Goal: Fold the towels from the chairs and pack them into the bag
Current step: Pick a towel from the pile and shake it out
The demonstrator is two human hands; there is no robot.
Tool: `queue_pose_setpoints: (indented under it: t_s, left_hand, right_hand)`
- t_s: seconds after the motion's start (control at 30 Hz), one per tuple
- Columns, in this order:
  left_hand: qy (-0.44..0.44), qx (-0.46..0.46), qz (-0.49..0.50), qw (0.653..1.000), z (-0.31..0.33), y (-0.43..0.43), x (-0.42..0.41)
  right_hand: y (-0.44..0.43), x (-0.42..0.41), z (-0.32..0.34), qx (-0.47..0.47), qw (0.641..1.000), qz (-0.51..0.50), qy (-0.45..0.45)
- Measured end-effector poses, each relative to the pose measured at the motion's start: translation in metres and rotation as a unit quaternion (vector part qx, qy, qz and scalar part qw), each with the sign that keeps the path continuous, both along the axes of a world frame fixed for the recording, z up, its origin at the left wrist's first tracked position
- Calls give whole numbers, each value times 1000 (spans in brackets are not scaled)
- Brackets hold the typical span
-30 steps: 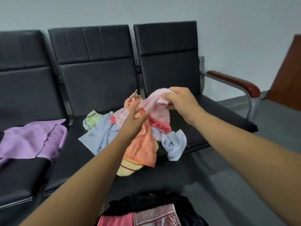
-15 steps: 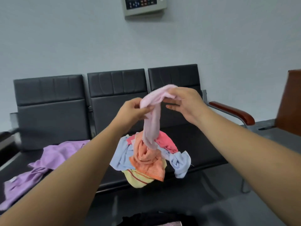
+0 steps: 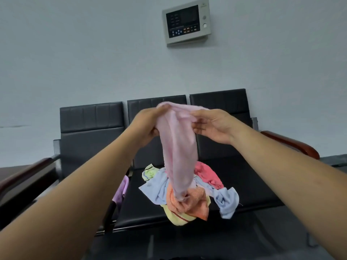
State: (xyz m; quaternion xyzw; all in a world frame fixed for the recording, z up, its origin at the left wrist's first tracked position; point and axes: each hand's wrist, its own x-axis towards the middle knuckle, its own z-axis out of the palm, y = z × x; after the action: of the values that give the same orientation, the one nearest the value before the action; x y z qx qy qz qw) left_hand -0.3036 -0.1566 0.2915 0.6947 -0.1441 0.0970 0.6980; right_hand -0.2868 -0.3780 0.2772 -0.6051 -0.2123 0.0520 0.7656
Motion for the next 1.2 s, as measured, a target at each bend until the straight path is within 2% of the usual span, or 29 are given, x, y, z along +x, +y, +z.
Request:
queue_pose_setpoints:
  t_s: [0.07, 0.1, 0.13, 0.17, 0.23, 0.3, 0.33, 0.37, 0.4, 0.47, 0.5, 0.57, 0.63, 0.73, 0.8, 0.87, 0.97, 1.0, 1.03, 1.07, 1.2]
  left_hand:
    - [39, -167, 9, 985, 9, 9, -5]
    - [50, -207, 23, 977, 12, 14, -5]
    - [57, -202, 47, 976, 14, 18, -5]
    - [66, -153, 83, 983, 13, 24, -3]
    - [90, 48, 154, 983, 5, 40, 2]
    - [96, 280, 174, 939, -7, 54, 4]
    - [93, 345, 164, 920, -13, 59, 3]
    - [91, 357, 141, 919, -19, 62, 2]
    - [92, 328, 104, 934, -26, 63, 0]
    - [93, 225, 3, 970, -37, 58, -7]
    - [92, 214, -41, 972, -41, 54, -11]
    - [87, 269, -103, 954, -49, 41, -18]
    - [67, 313, -92, 943, -56, 30, -17]
    - [10, 304, 23, 952, -56, 28, -8]
    - [-30, 356, 79, 931, -50, 33, -4]
    - [-49, 430, 112, 895, -44, 40, -3]
    - [-77, 554, 153, 815, -41, 51, 0]
    - [-80, 576, 161, 797, -42, 56, 2]
    - [-80, 591, 166, 786, -43, 61, 3]
    - [-76, 602, 166, 778, -45, 67, 5]
    - [-39, 630, 177, 755, -55, 91, 9]
  right_hand:
    - [5, -1, 4, -26, 999, -5, -29]
    - [8, 1, 4, -53, 997, -34, -41]
    - [10, 3, 3, -88, 992, -74, -49]
    - [12, 5, 1, -131, 984, -110, -56]
    - [17, 8, -6, -226, 959, -153, -77]
    - [22, 6, -10, -285, 938, -176, -93]
    - [25, 3, -11, -299, 931, -179, -106]
    - [29, 0, -13, -313, 925, -175, -125]
    - [34, -3, -14, -330, 917, -165, -148]
    - [47, -9, -16, -359, 904, -140, -184]
    - [53, -11, -16, -361, 903, -132, -192]
    - [61, -12, -15, -341, 911, -130, -194]
    - [66, -12, -13, -314, 920, -129, -197]
    - [65, -11, -10, -304, 919, -122, -219]
    - [60, -9, -11, -321, 912, -118, -227]
    - [52, -4, -15, -393, 880, -102, -244]
    - [37, 10, -35, -592, 760, -67, -259]
    - [32, 16, -44, -631, 734, -63, -243]
    - [25, 20, -53, -645, 730, -66, -217]
    - [19, 24, -59, -639, 742, -74, -189]
    - [-1, 34, -71, -540, 815, -165, -133]
